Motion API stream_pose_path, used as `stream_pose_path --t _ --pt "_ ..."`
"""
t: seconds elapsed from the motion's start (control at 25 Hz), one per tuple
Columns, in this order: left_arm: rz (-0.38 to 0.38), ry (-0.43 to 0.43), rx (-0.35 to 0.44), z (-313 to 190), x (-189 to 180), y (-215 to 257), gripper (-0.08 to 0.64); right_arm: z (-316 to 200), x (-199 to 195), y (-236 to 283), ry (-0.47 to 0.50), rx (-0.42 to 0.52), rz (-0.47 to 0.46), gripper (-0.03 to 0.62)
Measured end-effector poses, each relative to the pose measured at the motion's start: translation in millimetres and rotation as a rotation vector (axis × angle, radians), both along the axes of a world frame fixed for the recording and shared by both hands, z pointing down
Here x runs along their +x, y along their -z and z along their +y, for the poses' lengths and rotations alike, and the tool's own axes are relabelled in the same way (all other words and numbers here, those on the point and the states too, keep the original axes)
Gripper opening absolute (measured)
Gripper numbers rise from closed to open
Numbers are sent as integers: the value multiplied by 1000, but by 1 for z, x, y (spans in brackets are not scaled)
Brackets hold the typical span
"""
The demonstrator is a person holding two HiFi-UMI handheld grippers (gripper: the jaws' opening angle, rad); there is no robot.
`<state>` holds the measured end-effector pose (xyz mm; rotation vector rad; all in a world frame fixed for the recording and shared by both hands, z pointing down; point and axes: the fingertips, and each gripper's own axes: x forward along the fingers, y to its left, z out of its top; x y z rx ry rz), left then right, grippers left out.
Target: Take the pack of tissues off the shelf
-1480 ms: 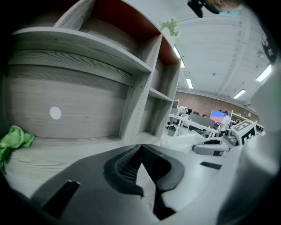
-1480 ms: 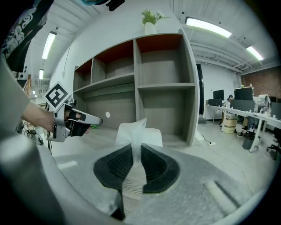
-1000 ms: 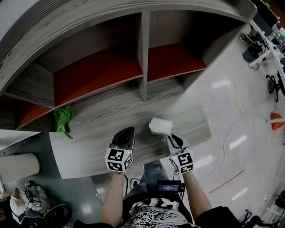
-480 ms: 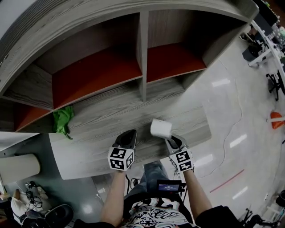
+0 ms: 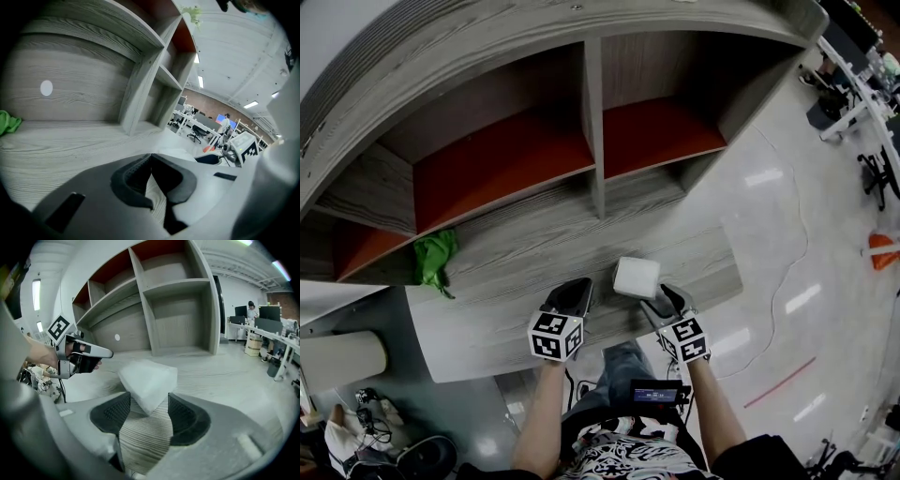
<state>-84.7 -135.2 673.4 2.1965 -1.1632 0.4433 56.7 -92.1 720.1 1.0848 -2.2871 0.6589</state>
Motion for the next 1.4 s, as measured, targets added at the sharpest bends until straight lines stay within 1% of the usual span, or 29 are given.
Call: stream_pose_path --t 0.2,0.48,0.72,0.84,0.88,1.04,1.2,1.32,1.4 --pt "-21 9 48 -4 -2 12 8 -2 5 19 -33 35 -29 233" --pt "-22 9 66 -8 -1 20 8 -11 3 36 -45 79 -48 233" --pt "-26 4 84 -11 1 30 7 -21 9 47 -120 88 -85 233" --pt "-36 25 125 -15 -1 46 8 -24 9 56 -108 78 -54 229" --pt "-40 31 141 -17 -2 51 7 -26 7 60 -97 80 -51 218" --pt "-40 35 180 -22 0 73 8 -33 3 85 -92 132 -66 206" --pt "-44 39 199 -24 1 93 6 -43 0 106 -67 194 -54 106" --pt "-59 56 227 -25 1 108 6 -45 -1 123 -54 238 -50 5" --pt "-72 63 244 -24 2 116 6 -48 -1 135 -57 263 -27 6"
